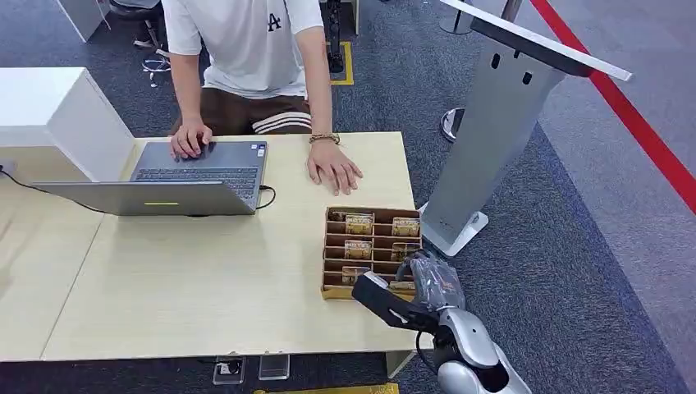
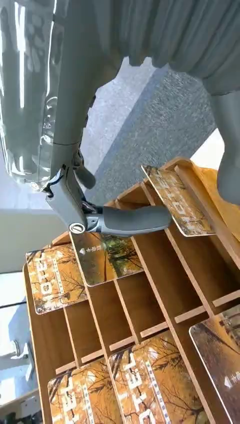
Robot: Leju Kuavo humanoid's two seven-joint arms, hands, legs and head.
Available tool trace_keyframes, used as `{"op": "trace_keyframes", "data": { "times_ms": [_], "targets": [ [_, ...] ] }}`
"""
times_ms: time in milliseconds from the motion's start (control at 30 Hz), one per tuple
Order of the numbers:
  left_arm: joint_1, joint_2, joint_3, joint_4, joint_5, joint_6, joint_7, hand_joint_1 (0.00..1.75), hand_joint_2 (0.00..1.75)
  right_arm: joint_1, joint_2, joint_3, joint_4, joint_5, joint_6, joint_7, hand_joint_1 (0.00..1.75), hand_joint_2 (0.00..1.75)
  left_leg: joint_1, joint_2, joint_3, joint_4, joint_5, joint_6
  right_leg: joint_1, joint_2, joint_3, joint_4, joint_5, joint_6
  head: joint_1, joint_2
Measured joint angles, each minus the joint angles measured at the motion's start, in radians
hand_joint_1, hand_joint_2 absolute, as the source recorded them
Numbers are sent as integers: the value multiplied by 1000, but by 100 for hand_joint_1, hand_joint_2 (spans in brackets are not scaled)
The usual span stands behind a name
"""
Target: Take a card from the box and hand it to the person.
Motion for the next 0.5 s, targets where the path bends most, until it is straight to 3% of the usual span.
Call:
{"op": "trace_keyframes", "data": {
  "times_ms": [300, 333, 400, 500],
  "targets": [
    [0, 0, 0, 0, -9, 0, 0, 0, 175, 6, 0, 0, 0, -2, -8, -4, 33, 175, 0, 0, 0, 0, 0, 0, 0, 0, 0, 0, 0, 0, 0, 0],
    [0, 0, 0, 0, -9, 0, 0, 0, 175, 6, 0, 0, 0, -2, -8, -5, 37, 175, 0, 0, 0, 0, 0, 0, 0, 0, 0, 0, 0, 0, 0, 0],
    [0, 0, -1, 0, -12, 0, 0, 0, 175, 6, -1, 0, 0, -2, -8, -5, 63, 175, 0, 0, 0, 0, 0, 0, 0, 0, 0, 0, 0, 0, 0, 0],
    [0, 0, -1, 0, -13, 0, 0, 0, 175, 6, -2, -1, 0, -2, -8, -5, 54, 175, 0, 0, 0, 0, 0, 0, 0, 0, 0, 0, 0, 0, 0, 0]
  ]
}}
